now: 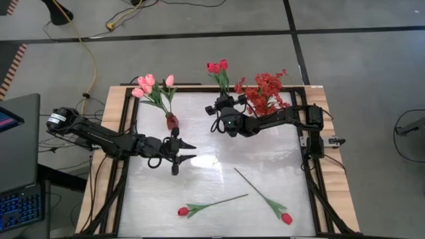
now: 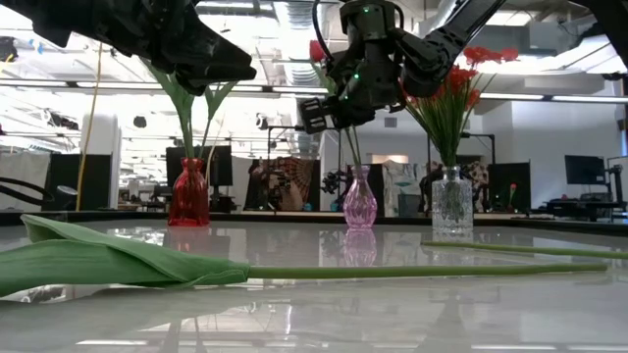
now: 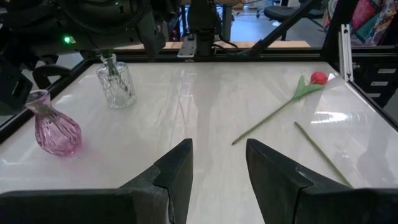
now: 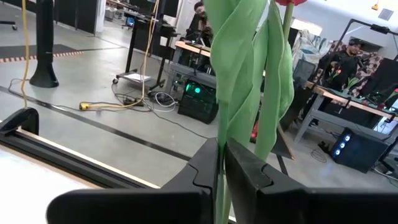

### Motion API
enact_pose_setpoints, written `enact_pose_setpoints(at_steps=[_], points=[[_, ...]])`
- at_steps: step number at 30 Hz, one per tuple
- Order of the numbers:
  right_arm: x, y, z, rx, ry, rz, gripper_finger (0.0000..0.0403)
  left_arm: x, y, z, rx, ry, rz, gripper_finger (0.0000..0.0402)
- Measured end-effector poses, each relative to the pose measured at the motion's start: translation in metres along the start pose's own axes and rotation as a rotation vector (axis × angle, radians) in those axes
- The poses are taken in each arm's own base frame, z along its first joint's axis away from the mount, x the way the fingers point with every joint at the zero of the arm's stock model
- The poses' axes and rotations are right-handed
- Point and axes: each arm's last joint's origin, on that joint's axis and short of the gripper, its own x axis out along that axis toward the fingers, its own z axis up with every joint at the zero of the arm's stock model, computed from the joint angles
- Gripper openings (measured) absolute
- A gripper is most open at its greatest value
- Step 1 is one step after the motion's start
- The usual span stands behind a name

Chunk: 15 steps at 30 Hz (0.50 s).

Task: Sort flowers into vase by color
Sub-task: Put the red tulip into the purple vase

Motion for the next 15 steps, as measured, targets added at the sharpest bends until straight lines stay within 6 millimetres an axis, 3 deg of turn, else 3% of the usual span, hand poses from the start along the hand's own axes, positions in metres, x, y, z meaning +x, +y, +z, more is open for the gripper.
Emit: enact_pose_setpoints(at_steps=[15], points=[[-0.0028,0.0003,0.0028,-0.032,-0.009,0.000,0.0125,0.0000,0.0002,-0.0026,-0.003,0.026,0.002,0.0138]])
